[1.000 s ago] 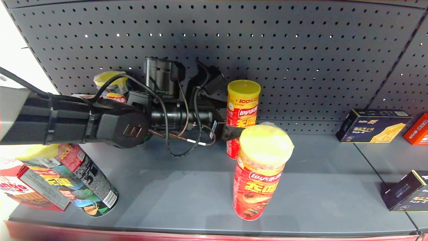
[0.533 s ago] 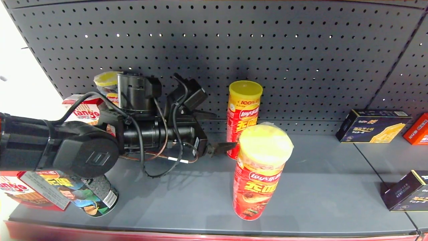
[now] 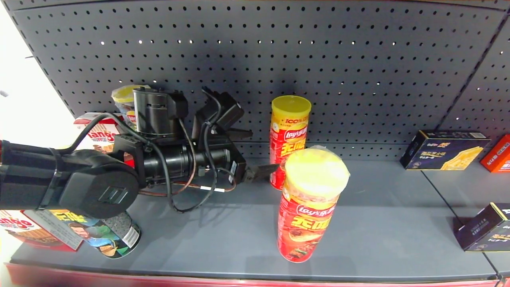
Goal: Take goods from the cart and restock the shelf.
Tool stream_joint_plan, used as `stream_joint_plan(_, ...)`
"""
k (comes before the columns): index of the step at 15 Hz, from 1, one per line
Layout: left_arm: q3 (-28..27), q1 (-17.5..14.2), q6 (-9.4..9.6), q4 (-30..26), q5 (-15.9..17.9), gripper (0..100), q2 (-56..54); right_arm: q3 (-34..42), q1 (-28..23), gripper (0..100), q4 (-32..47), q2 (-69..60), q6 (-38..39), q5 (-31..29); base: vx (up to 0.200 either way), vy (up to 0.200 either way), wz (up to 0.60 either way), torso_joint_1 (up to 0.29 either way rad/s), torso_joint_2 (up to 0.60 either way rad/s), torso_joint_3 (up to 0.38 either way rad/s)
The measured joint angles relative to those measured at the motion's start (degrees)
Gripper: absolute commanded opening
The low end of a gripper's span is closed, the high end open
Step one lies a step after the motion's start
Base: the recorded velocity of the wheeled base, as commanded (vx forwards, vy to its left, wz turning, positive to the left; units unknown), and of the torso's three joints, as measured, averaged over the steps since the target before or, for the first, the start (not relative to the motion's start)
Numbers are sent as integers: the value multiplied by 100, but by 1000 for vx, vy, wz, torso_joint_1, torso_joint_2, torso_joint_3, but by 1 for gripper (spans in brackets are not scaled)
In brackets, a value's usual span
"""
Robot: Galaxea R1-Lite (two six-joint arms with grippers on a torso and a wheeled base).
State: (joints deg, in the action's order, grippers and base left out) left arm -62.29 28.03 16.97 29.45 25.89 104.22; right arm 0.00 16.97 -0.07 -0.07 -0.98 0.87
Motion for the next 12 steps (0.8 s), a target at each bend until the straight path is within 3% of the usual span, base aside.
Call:
stream_joint_plan(6, -490, 107, 5, 7, -228, 100, 452, 0, -7, 100, 0, 0, 2, 0, 0, 0, 0, 0, 0, 0)
stream_joint_plan(12, -521, -74, 10, 122, -228, 100, 603, 0, 0, 100, 0, 0, 2, 0, 0, 0, 0, 0, 0, 0)
